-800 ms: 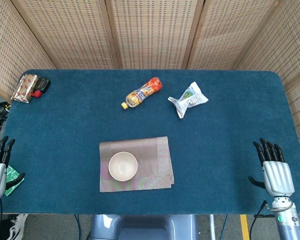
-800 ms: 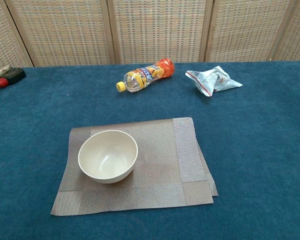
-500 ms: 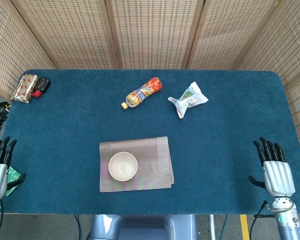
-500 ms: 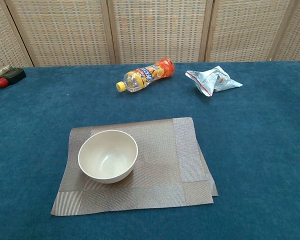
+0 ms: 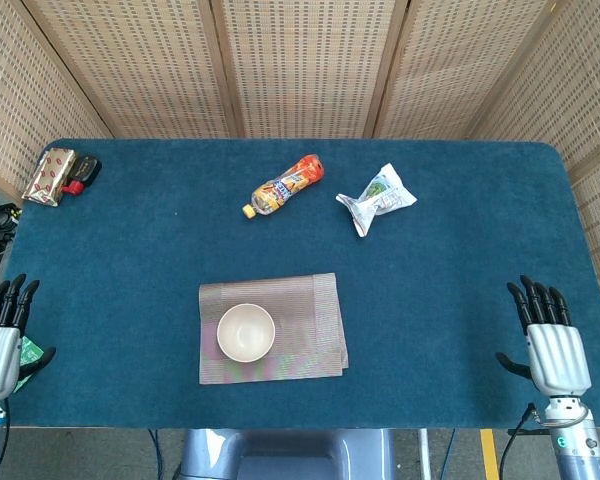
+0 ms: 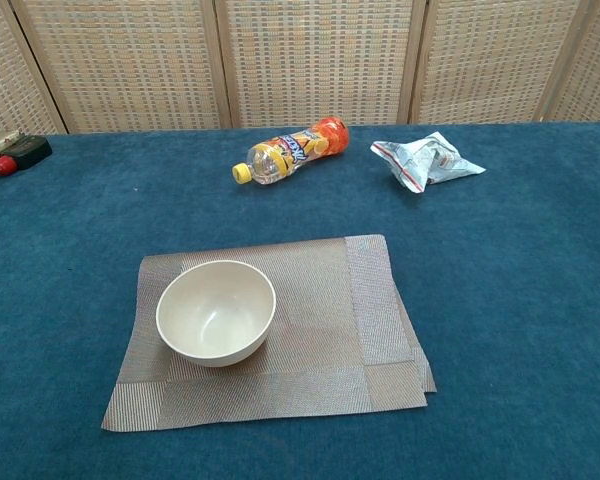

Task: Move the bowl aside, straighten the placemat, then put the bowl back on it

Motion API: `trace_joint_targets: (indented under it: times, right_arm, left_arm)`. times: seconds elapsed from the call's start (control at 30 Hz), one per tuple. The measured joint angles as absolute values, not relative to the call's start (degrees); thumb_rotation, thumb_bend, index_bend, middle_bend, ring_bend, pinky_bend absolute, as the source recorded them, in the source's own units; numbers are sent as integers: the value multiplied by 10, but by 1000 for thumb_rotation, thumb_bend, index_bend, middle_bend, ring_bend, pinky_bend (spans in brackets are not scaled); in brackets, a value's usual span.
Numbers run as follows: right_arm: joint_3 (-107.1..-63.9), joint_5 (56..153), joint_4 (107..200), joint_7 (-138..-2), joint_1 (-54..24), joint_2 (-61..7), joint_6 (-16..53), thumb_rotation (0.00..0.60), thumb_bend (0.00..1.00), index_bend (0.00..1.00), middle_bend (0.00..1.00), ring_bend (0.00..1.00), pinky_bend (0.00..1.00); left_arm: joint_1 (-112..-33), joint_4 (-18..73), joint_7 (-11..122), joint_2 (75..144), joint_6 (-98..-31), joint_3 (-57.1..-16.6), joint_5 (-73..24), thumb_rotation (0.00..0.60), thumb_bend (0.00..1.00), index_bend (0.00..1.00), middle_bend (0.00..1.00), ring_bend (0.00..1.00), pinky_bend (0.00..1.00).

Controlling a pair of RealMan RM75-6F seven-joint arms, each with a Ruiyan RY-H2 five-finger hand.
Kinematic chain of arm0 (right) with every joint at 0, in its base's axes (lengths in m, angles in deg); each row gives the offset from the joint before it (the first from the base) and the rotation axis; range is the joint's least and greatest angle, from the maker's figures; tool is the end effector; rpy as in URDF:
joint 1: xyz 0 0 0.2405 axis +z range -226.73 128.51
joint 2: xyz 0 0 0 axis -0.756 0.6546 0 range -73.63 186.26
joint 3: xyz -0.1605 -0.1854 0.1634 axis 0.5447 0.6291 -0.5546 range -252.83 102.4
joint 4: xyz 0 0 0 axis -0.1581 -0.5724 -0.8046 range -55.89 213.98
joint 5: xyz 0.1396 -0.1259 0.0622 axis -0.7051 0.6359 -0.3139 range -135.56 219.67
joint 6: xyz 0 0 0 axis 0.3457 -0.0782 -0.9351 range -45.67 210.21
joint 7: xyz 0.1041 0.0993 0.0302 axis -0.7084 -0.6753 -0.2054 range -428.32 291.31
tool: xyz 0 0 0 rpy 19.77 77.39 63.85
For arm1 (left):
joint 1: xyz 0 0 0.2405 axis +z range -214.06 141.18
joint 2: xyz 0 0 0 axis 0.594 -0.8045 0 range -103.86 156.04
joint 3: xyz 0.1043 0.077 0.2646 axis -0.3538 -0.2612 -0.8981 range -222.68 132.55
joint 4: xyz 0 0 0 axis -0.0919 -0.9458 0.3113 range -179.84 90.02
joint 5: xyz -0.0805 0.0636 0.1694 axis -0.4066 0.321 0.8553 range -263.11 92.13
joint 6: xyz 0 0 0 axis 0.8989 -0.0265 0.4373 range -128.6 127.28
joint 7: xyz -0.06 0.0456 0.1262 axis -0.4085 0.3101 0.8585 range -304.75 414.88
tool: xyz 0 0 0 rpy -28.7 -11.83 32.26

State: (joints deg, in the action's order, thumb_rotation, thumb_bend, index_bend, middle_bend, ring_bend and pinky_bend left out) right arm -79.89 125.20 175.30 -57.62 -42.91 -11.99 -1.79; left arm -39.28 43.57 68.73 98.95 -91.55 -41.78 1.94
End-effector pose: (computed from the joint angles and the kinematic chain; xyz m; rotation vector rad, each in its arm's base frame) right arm -0.3232 -0.1982 0.1602 1.3804 -0.8718 0.8719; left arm -0.3397 0.1748 0.1524 -1.3627 -0.7265 -0.8326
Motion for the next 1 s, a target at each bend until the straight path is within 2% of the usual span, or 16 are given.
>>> trace_joint_targets:
  times: [0.33,0.67,0.8,1.0]
  right_arm:
    - [-800,1252,1752,-577,-429,-121,-17,600,156,0,0,0,0]
    - [-800,1250,1751,-580,-428,-120,-14,600,156,0,0,0,0]
    - [-802,1248,1752,-585,-429,-118,-14,600,156,0,0,0,0]
    - [-804,1246,1753,-595,-429,-113,-13,600,156,0,0,0,0]
  left_arm:
    - [-429,436,726,1007,-877,-419,43,600,90,7,0,0,0]
    - [-494,439,789,1056,-812,-417,82,600,93,332,0,0,0]
    - [-511,439,811,1077,-792,-420,93,600,97,384,0,0,0]
    - [-538,430,846,1121,-751,-427,99,600,102,408,0,0,0]
